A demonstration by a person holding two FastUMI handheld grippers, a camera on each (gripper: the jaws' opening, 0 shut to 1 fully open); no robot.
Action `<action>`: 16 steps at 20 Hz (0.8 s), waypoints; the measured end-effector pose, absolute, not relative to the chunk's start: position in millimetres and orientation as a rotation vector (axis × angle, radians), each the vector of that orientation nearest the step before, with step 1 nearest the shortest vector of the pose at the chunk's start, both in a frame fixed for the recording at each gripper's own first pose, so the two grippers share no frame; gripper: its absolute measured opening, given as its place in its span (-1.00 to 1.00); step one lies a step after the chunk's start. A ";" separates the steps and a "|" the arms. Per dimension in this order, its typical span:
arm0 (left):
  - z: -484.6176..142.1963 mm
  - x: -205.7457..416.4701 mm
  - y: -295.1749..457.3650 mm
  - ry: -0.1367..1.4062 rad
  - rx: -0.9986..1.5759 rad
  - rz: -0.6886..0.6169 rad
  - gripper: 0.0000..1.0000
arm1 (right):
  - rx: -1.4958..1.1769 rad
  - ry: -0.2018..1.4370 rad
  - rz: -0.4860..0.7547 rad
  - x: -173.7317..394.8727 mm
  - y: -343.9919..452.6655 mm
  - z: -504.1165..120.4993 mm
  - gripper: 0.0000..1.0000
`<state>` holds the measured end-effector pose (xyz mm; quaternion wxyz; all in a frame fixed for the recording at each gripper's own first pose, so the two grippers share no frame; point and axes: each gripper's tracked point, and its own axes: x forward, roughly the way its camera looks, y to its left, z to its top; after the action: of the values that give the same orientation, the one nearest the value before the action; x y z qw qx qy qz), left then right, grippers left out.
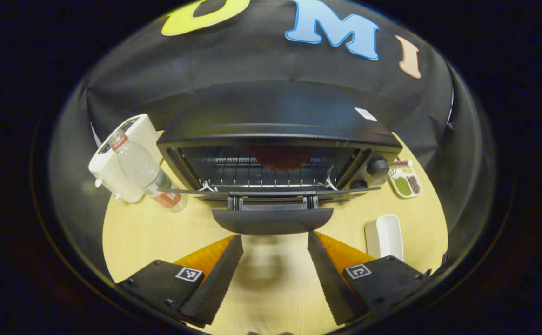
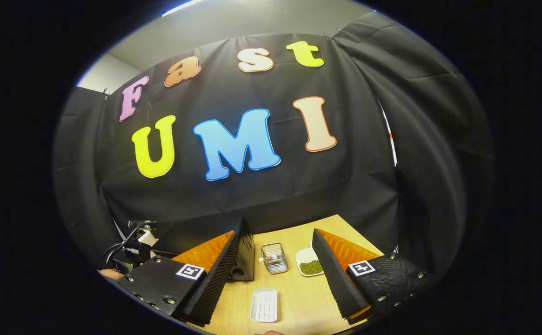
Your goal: Open the electric oven with the left hand, put the food in, and close the electric oven.
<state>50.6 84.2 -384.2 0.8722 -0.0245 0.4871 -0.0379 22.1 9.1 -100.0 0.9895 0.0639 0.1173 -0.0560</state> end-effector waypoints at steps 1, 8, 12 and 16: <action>-378.6 58.8 82.9 0.999 -0.054 -0.076 0.99 | 0.126 0.234 -0.113 21.7 6.3 -99.2 0.94; -292.2 73.6 55.8 0.717 -0.099 -0.085 0.99 | 0.069 0.205 -0.078 31.0 -13.9 -83.5 0.94; -179.6 72.5 34.0 0.414 -0.119 -0.060 0.99 | 0.059 0.163 -0.010 44.3 -11.8 -57.8 0.94; -83.4 53.0 25.5 0.202 -0.087 -0.021 0.97 | 0.102 0.102 0.028 44.5 -5.7 -14.8 0.94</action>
<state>53.0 25.5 -83.4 0.9939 -0.0432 0.1007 -0.0102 44.5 -5.7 -14.8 0.9973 0.0510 0.0511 0.0137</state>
